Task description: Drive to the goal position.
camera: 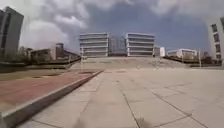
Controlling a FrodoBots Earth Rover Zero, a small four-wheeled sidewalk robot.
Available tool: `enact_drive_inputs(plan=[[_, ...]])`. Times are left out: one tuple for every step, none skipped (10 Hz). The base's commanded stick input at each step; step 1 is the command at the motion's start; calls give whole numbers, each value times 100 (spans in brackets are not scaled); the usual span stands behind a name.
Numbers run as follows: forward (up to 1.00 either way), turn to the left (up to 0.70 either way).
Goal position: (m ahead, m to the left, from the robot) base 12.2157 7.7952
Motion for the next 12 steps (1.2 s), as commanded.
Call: enact_drive_inputs(plan=[[100, 0], [100, 0], [100, 0], [100, 0], [100, 0], [100, 0], [100, 0], [100, 0], [100, 0], [100, 0], [100, 0], [100, 0]])
